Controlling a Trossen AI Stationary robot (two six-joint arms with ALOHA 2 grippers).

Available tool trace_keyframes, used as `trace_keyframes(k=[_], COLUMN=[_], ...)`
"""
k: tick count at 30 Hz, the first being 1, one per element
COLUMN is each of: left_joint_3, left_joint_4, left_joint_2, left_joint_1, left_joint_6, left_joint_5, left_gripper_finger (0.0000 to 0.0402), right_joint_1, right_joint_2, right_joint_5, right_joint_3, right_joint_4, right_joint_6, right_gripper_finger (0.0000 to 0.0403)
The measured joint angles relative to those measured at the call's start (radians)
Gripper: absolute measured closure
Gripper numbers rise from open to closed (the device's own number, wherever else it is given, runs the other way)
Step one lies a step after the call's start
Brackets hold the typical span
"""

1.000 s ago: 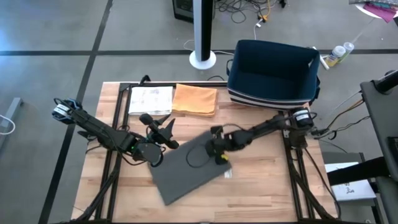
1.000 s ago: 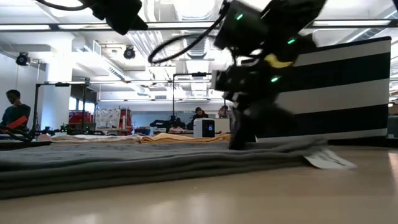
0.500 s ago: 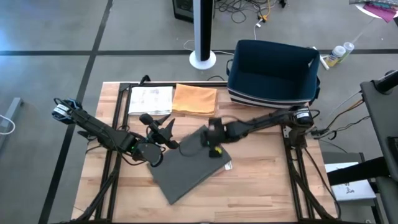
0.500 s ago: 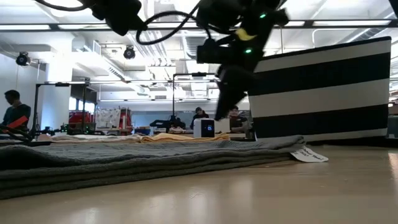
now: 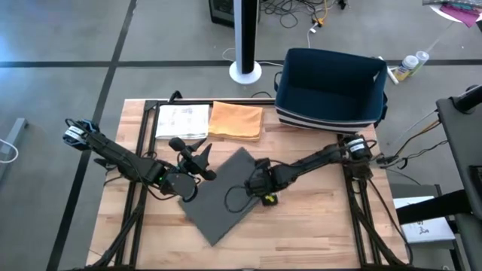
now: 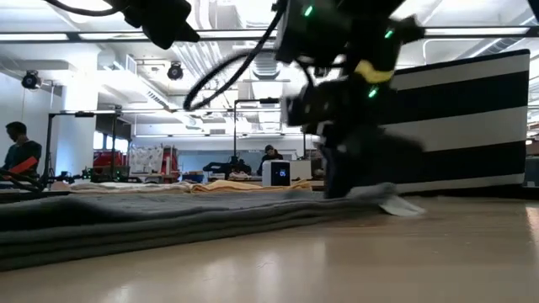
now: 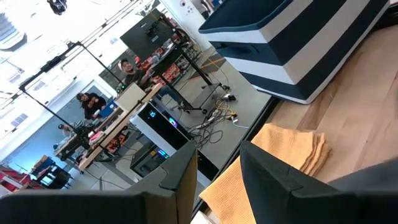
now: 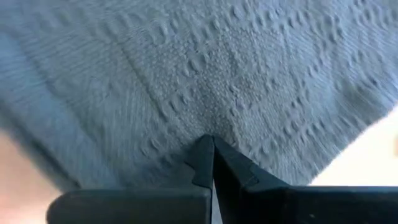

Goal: Fold towel
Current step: Fold the black towel

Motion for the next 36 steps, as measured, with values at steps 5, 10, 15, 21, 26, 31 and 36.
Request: trace_keyframes(k=[5, 10, 15, 21, 26, 31, 36], left_joint_3=[0.000, 0.000, 0.000, -0.001, -0.001, 0.002, 0.002], left_joint_4=[0.000, -0.003, -0.006, -0.007, 0.003, 0.058, 0.085], left_joint_2=[0.000, 0.000, 0.000, 0.000, 0.000, 0.000, 0.000], left_joint_1=[0.000, 0.000, 0.000, 0.000, 0.001, 0.001, 0.002], left_joint_6=[0.000, 0.000, 0.000, -0.010, -0.022, -0.027, -0.014], left_joint_5=[0.000, 0.000, 0.000, 0.000, 0.000, 0.000, 0.000], left_gripper_finger=[0.0287, 0.0287, 0.0287, 0.0287, 0.0287, 0.0287, 0.0287], right_joint_1=[-0.085, -0.105, -0.063, 0.050, 0.134, 0.168, 0.203], right_joint_2=[0.026, -0.012, -0.019, 0.022, 0.069, 0.100, 0.075], right_joint_5=[0.199, 0.216, -0.067, -0.375, -0.383, -0.379, -0.374], right_joint_3=[0.027, 0.107, 0.125, 0.097, 0.097, 0.098, 0.102], right_joint_4=[0.037, 0.043, 0.103, 0.355, 0.445, 0.361, 0.145], right_joint_6=[-0.168, -0.074, 0.134, 0.238, 0.254, 0.354, 0.496], right_gripper_finger=[0.0403, 0.0403, 0.0403, 0.0403, 0.0403, 0.0403, 0.0403])
